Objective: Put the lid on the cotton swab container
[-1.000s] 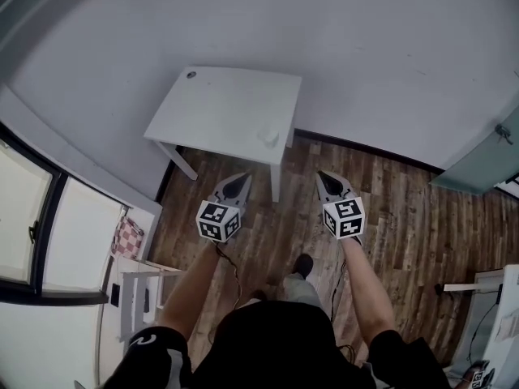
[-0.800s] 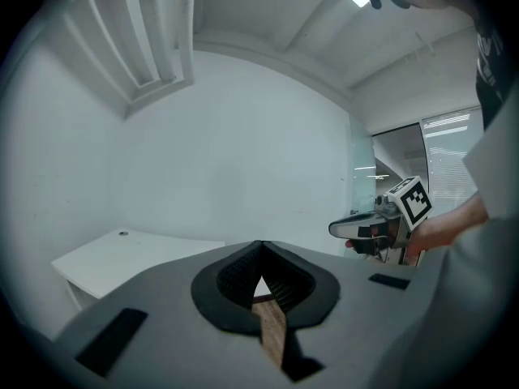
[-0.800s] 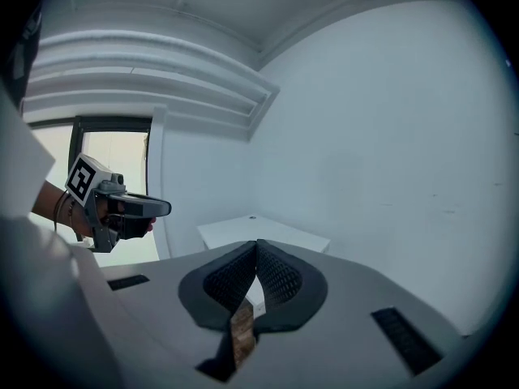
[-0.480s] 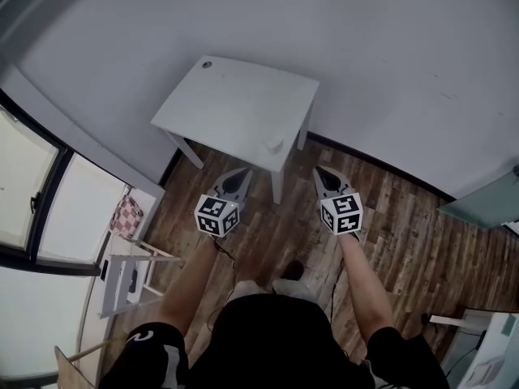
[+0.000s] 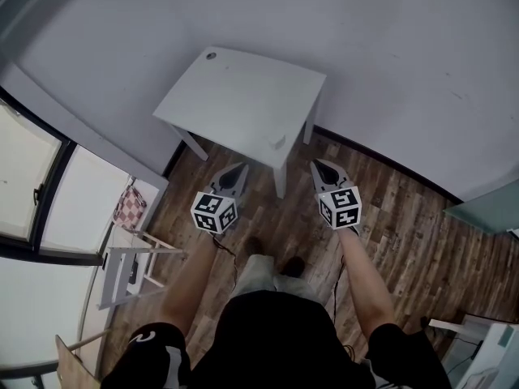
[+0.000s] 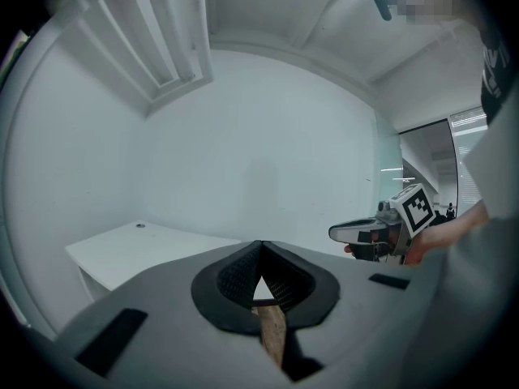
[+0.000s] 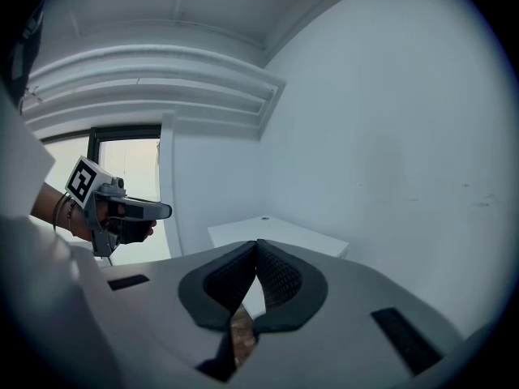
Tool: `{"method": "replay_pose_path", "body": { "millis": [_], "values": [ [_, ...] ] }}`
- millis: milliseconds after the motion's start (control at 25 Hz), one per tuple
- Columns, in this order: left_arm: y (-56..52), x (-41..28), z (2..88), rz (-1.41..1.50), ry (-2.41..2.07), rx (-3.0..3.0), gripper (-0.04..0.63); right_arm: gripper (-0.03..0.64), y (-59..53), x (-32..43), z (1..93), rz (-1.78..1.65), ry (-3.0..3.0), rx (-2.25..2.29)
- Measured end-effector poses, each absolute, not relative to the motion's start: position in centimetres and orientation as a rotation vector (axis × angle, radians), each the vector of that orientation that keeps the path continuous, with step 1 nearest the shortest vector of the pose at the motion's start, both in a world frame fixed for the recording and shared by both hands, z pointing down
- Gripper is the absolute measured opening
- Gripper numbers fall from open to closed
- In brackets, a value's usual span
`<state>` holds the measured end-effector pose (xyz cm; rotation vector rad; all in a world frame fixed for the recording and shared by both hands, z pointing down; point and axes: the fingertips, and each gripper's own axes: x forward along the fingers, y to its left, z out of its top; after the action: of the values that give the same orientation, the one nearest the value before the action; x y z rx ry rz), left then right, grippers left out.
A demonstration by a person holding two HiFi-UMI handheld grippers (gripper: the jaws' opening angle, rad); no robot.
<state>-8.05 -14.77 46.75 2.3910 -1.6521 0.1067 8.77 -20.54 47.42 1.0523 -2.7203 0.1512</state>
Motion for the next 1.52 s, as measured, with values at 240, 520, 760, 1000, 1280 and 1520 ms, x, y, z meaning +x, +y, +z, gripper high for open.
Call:
{"method": "replay_pose_path", "body": {
  "millis": [240,520,760,1000,1280,1520],
  "values": [
    [-16.3,-8.4,47.7,0.110,-1.651,2.380,0.026,0.012,-22.0,8.2,48.5,0.163,-2.715,1.042],
    [-18.7,-9.1,49.1,0.107,-1.635,2.371,0.026,0.012,-24.2,7.4,49.9,0.186,-2.699,1.044],
    [-20.9,-10.0,50.5,0.103,-1.610,2.373,0.026,0.012,-25.8,6.2,51.8,0.197,-2.686,1.042],
    [-23.8,-10.7,53.2,0.104,-1.574,2.378,0.026,0.014,-27.6,4.7,54.6,0.199,-2.686,1.027],
    [-27.8,-11.2,56.9,0.132,-1.541,2.388,0.026,0.014,-30.8,2.9,58.2,0.214,-2.679,1.028],
    [-30.4,-11.5,59.3,0.107,-1.507,2.372,0.026,0.043,-32.6,1.1,61.4,0.235,-2.670,1.015]
  ]
}}
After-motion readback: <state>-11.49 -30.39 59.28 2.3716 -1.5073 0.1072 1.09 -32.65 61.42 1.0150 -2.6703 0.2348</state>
